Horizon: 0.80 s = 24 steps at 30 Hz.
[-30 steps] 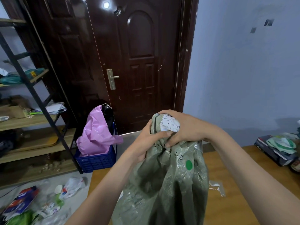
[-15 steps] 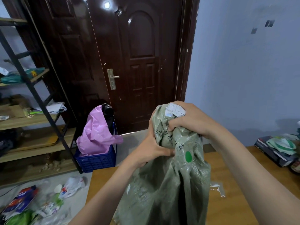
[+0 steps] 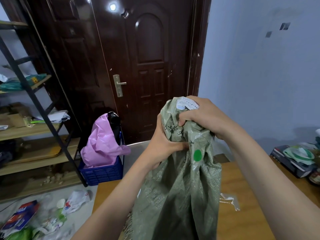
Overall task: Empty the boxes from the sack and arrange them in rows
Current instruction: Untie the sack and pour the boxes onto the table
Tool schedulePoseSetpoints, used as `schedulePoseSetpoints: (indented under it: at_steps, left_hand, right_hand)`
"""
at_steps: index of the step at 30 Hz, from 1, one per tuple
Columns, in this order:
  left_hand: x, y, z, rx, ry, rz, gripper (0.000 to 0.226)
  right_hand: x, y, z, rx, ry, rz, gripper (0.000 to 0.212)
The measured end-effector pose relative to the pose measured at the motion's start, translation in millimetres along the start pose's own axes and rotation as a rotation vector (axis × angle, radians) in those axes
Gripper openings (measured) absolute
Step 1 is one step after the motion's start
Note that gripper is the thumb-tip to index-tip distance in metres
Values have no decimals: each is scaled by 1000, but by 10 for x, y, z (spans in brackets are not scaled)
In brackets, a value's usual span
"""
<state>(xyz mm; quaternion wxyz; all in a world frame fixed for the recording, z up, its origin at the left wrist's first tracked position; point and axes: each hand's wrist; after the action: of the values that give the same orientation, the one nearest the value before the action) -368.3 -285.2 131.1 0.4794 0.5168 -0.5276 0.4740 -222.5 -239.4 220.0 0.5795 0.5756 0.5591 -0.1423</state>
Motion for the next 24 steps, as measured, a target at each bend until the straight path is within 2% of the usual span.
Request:
schedulePoseSetpoints:
  at_steps: [24]
  left_hand:
    - [-69, -24, 48, 16, 37, 16, 96]
  right_hand:
    - [15, -50, 0, -66, -49, -24, 42]
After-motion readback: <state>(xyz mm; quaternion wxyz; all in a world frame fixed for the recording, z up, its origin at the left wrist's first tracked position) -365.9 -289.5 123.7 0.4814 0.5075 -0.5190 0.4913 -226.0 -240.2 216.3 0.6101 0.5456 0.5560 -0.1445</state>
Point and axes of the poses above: each hand's wrist, its own z-axis away from the middle knuckle, its own y-axis out of the back of the hand, x = y × z, and after that the axes turned 11 degrees about y, right-handed
